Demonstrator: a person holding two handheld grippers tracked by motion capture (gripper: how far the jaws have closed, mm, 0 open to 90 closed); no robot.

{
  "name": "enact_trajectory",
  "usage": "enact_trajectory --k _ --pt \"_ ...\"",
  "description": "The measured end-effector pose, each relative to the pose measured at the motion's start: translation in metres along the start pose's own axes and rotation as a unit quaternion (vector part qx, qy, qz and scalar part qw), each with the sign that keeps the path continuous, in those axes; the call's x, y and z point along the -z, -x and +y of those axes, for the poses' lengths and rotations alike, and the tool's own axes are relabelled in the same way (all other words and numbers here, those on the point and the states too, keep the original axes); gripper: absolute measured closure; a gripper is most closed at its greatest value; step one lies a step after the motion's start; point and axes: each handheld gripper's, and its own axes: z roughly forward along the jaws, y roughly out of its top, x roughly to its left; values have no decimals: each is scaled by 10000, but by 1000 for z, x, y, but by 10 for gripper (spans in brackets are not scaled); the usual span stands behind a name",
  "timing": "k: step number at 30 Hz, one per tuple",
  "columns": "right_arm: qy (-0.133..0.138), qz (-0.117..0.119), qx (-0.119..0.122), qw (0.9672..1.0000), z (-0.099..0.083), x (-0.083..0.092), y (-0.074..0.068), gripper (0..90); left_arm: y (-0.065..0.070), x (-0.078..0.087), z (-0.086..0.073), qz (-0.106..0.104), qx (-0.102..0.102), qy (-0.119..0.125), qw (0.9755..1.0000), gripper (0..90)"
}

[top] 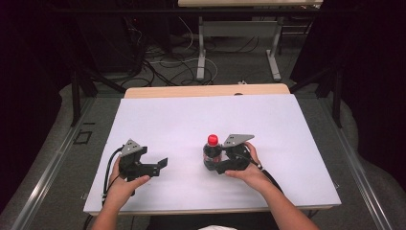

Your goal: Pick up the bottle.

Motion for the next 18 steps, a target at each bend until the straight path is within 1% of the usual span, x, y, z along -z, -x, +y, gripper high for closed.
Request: enact_trajectory --k 1,3,5,6,8,9,11,12,16,18 --pt "-52 4 48 10000 0 -1 1 218 0 0 0 5 -4 3 10000 37" --pt "-45 26 74 10000 -1 -5 1 234 1 0 0 40 19 13 10000 37" --pt "-7 -12 119 9999 -3 -6 1 274 1 0 0 56 17 17 10000 37" --pt "44 -6 161 9999 -3 -6 2 274 1 1 0 56 44 15 10000 37" --pt "56 13 137 9999 -3 -6 3 276 1 0 0 59 37 22 10000 37" --pt "63 -14 138 9999 -3 -6 2 278 2 0 1 51 86 19 9999 38" --pt "63 -28 112 9999 -3 -6 2 281 2 0 1 44 87 18 10000 42" --pt "60 -30 110 9999 -3 -6 2 281 2 0 1 43 22 14 10000 43" --pt "-1 -70 134 9999 -2 -5 1 284 3 -1 1 46 2 23 10000 49" --pt "79 -122 154 9998 -2 -6 0 287 4 0 1 35 24 5 10000 54"
